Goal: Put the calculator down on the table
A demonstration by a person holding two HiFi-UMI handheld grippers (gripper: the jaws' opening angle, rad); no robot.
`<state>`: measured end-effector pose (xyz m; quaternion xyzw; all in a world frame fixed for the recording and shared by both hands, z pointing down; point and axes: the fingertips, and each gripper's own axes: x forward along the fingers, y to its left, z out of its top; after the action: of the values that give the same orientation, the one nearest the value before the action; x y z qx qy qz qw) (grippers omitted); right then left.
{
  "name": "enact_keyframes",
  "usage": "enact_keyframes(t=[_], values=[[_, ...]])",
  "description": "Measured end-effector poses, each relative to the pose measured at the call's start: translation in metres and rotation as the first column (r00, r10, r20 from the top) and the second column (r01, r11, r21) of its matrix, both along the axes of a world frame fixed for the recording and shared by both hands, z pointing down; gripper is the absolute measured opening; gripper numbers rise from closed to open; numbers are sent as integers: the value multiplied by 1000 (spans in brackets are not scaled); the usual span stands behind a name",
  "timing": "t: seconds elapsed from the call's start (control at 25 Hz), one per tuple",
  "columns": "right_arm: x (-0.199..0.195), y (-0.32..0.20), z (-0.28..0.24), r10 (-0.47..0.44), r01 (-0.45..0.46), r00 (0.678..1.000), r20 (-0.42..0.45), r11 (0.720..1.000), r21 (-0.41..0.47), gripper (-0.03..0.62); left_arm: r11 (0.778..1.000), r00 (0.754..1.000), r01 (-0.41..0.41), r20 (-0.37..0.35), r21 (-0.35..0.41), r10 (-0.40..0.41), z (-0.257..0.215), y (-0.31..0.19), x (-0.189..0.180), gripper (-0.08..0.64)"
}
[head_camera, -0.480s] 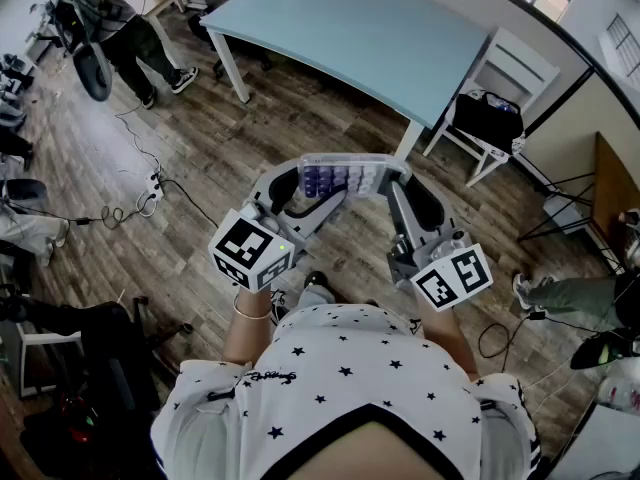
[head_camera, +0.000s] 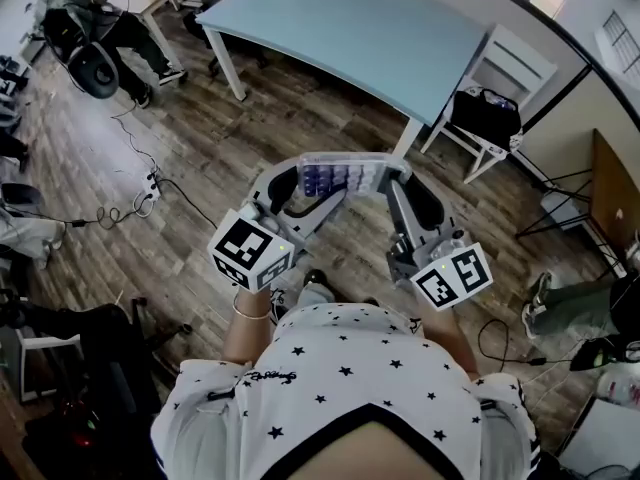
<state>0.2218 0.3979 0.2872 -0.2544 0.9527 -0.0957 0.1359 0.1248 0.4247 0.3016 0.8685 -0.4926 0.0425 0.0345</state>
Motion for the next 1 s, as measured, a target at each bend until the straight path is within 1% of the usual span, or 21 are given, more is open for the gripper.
enact_keyframes(t=[0.36,0.56,0.76,1.0], values=[[-12,-4,-2,28,-28,999,-22,1000,-2,81,1000,999,-26,-20,3,26,0,-7,-12,268],[-25,-8,-1,26,-26,999,-24,1000,-5,81,1000,999,-25,-23,7,25,1,-10,-25,268],[-48,-14,-1,5,-5,1000,-19,1000,-10,80,1000,1000,-3,-16,11,3,0,-14,-47,268],[-91,-17,1,-38,38,999,-15,999,-14,78,999,999,38,-7,16,-38,1,-13,-89,268]])
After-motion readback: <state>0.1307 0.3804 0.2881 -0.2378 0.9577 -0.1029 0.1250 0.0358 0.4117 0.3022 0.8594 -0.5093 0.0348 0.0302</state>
